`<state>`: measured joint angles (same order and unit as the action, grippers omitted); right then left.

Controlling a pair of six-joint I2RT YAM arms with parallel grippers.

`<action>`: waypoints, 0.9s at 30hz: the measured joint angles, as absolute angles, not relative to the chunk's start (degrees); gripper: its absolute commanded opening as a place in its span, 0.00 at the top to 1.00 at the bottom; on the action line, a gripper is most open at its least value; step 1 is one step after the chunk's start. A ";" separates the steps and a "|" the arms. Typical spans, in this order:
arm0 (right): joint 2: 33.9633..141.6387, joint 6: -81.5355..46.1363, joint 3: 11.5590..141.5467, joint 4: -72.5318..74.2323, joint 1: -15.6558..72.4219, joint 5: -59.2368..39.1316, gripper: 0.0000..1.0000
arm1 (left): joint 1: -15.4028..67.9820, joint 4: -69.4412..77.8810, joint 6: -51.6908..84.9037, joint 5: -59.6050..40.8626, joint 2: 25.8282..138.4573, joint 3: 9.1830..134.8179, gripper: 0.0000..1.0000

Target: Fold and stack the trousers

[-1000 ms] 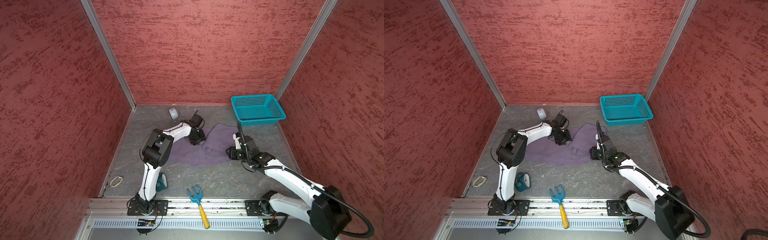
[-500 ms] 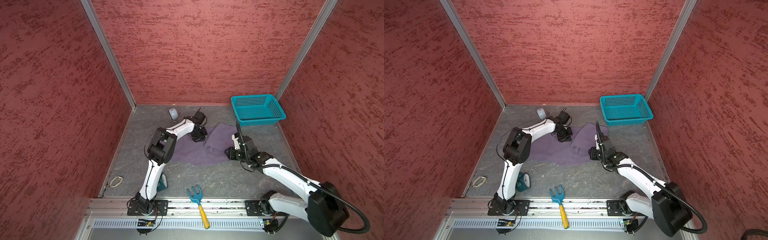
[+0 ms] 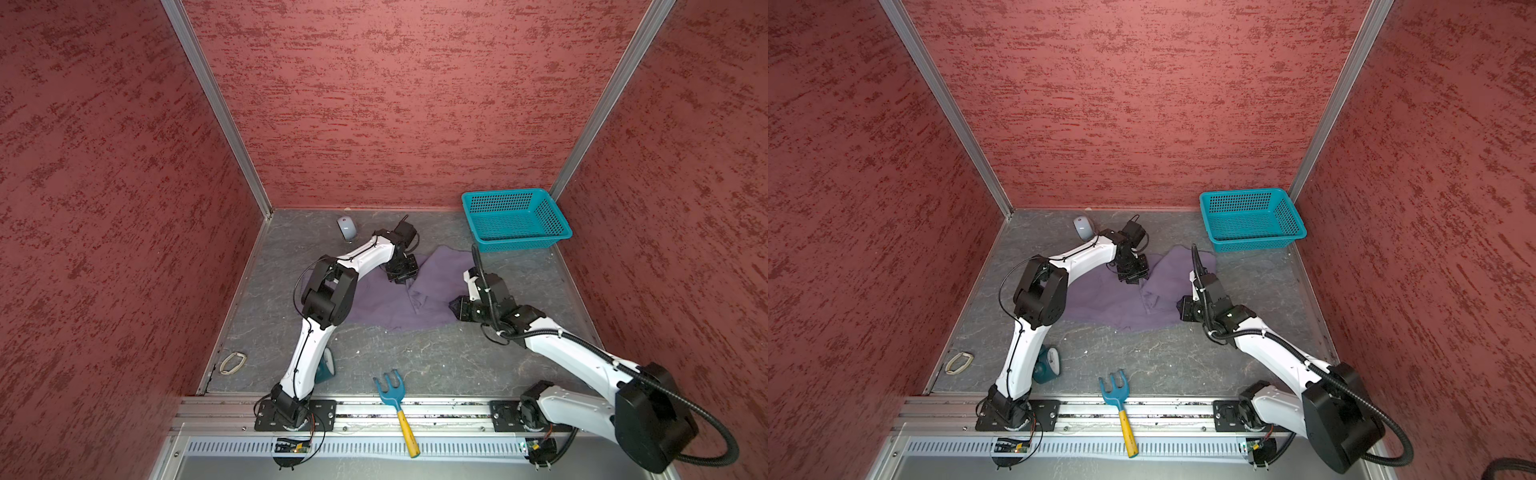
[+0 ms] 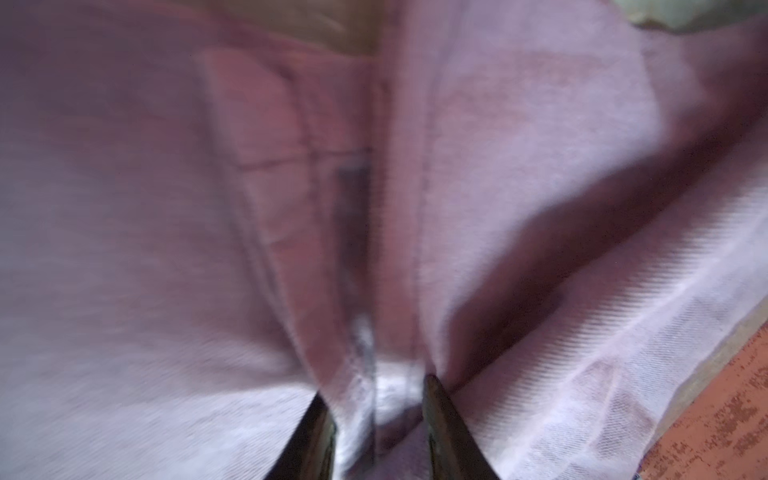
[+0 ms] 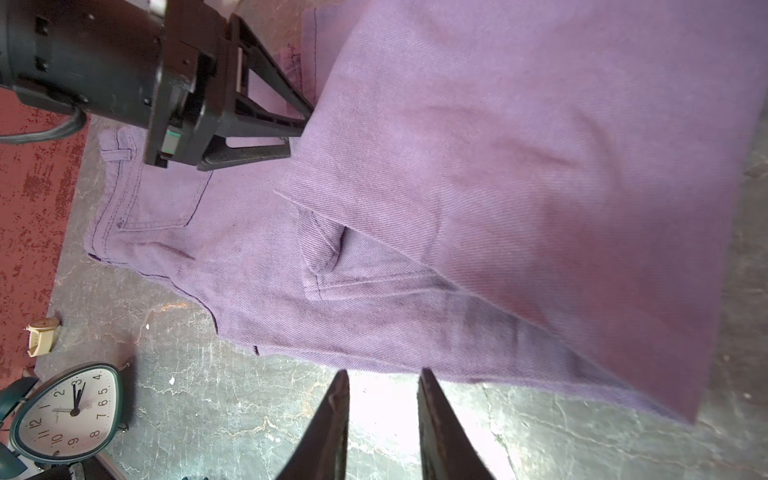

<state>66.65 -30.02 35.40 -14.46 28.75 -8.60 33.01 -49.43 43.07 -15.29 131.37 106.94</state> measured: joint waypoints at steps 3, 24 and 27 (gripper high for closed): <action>66.65 -30.02 35.40 -14.44 28.75 -8.73 0.70 | 33.63 -47.59 43.31 -15.57 131.37 105.58 0.69; 64.75 -30.02 35.38 -15.29 28.71 -7.60 0.65 | 32.82 -55.11 38.92 -15.92 128.57 118.85 1.00; 64.75 -30.04 35.00 -15.27 28.71 -7.60 0.65 | 31.79 -55.77 38.48 -16.14 123.33 120.97 1.00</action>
